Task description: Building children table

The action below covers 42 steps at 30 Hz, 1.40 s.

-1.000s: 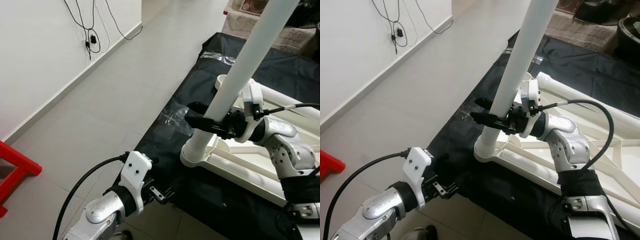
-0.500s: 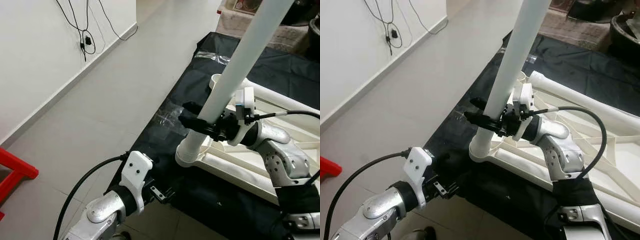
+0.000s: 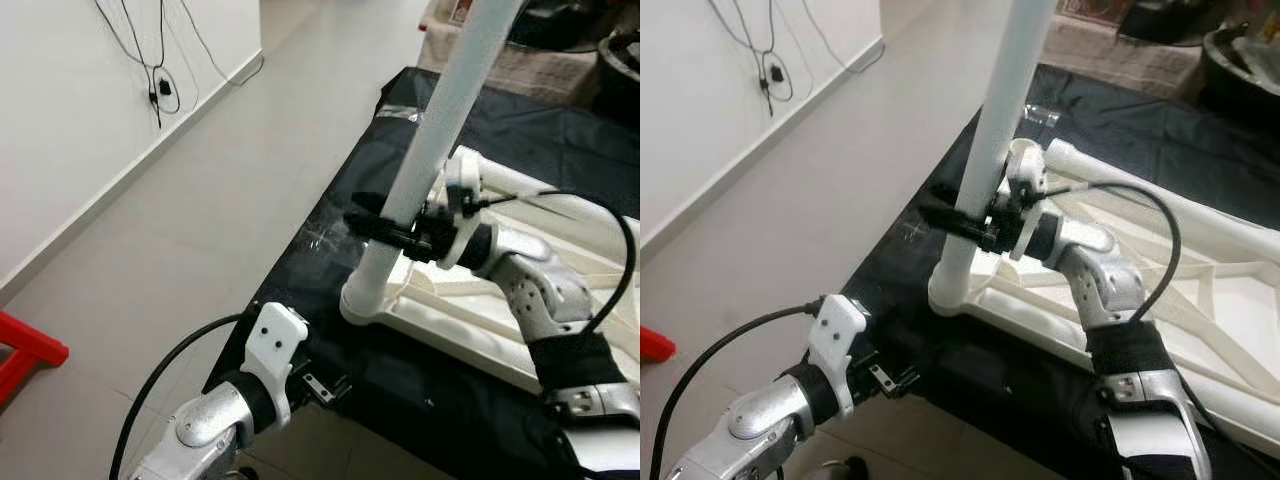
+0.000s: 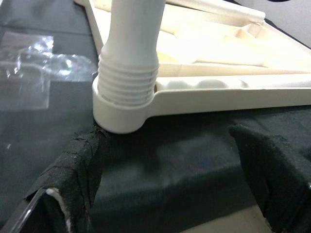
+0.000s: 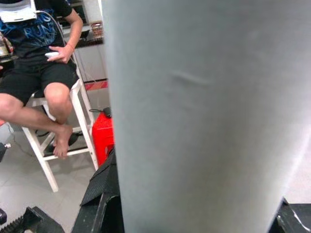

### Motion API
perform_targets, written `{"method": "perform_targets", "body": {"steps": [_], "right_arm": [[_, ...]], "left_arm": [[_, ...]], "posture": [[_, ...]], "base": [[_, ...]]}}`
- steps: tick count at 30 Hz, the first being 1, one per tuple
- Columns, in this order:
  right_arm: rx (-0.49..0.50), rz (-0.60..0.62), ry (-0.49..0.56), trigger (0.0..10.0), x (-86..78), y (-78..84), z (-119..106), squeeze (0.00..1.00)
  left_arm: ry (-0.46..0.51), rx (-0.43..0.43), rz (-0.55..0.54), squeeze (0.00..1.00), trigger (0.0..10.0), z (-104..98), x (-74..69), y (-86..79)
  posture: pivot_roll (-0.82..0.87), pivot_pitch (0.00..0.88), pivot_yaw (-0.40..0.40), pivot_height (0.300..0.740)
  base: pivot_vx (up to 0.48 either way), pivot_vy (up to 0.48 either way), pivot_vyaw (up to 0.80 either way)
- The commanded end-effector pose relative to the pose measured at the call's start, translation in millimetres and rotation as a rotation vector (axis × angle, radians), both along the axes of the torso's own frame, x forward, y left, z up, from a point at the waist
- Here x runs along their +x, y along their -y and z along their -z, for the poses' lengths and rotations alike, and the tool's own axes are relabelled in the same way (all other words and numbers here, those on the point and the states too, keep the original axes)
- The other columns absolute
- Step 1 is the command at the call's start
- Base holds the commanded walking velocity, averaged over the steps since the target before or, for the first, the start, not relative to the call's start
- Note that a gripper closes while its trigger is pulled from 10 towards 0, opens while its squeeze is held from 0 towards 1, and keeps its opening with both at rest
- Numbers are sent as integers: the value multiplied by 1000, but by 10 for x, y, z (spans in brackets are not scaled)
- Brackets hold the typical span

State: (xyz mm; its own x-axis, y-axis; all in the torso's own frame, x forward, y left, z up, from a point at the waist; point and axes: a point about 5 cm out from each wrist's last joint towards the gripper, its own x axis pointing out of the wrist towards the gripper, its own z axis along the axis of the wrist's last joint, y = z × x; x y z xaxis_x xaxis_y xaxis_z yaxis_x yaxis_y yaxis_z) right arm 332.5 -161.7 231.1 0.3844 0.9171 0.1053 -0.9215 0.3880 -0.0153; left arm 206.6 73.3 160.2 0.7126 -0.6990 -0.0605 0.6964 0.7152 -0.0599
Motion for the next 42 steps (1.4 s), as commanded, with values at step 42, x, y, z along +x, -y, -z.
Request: {"method": "perform_targets", "body": {"steps": [42], "right_arm": [[-59,-430,-13,10000,154,-302,179,0]], "left_arm": [[-14,16,-7,0,10000,-30,-89,-44]], "posture": [[162,244,-98,740]], "base": [[0,0,0]]}}
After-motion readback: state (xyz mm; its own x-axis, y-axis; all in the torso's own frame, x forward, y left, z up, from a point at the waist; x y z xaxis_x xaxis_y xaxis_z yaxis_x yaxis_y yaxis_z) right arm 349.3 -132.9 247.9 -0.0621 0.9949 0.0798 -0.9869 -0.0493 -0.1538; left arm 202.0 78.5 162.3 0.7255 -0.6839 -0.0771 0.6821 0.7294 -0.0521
